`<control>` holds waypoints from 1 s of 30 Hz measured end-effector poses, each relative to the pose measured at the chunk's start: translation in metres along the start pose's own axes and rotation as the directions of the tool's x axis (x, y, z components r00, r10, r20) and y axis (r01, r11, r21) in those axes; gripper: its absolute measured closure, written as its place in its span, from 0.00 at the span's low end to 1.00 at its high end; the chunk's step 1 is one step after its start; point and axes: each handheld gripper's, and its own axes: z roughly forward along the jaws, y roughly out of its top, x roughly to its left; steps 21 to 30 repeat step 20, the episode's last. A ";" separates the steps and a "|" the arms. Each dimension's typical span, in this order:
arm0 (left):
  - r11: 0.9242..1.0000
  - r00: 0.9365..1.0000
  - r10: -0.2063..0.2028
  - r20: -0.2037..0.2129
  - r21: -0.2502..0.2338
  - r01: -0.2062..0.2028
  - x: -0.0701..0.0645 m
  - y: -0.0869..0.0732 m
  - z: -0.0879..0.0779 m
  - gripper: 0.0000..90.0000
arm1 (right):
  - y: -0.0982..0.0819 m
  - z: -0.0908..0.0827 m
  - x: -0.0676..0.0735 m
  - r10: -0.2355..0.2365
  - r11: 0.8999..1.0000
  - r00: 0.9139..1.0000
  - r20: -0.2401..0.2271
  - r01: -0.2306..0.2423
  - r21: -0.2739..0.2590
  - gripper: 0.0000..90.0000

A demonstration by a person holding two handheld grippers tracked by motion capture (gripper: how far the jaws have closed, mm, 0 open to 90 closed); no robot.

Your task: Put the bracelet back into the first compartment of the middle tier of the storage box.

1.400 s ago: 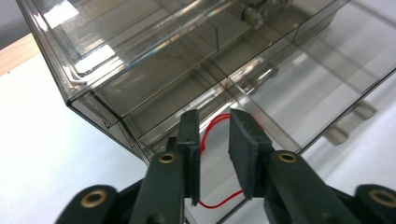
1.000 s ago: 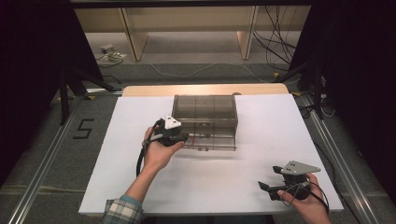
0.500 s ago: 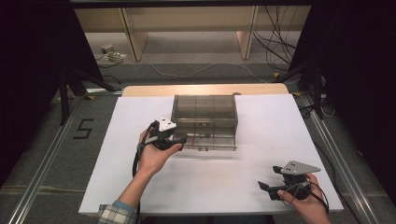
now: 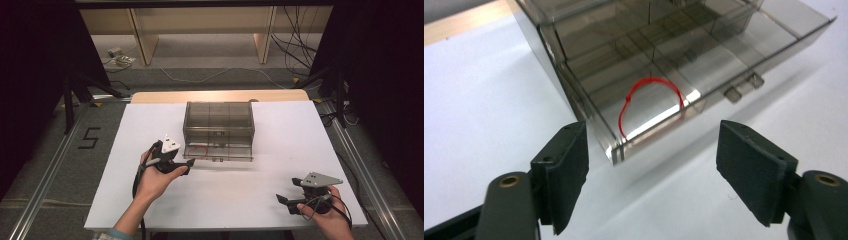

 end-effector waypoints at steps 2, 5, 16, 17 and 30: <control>1.000 1.000 0.002 0.002 0.007 -0.002 0.000 -0.006 -0.002 0.31 | 0.000 0.000 0.000 0.001 1.000 1.000 0.000 -0.001 0.000 0.19; 1.000 1.000 0.002 0.000 0.006 -0.002 0.002 -0.015 -0.006 0.30 | 0.000 0.000 0.000 0.001 1.000 1.000 0.000 -0.001 -0.001 0.19; 0.999 0.999 -0.028 -0.029 -0.031 0.027 0.009 -0.051 -0.030 0.28 | 0.000 -0.001 0.001 -0.006 1.000 1.000 -0.001 0.006 0.004 0.19; 0.999 0.999 -0.028 -0.028 -0.030 0.028 0.008 -0.054 -0.032 0.28 | 0.000 -0.001 0.001 -0.006 1.000 1.000 -0.001 0.006 0.004 0.19; 0.999 0.999 -0.024 -0.024 -0.033 0.024 0.001 -0.059 -0.035 0.28 | 0.000 -0.001 0.001 -0.004 1.000 1.000 -0.001 0.004 0.002 0.19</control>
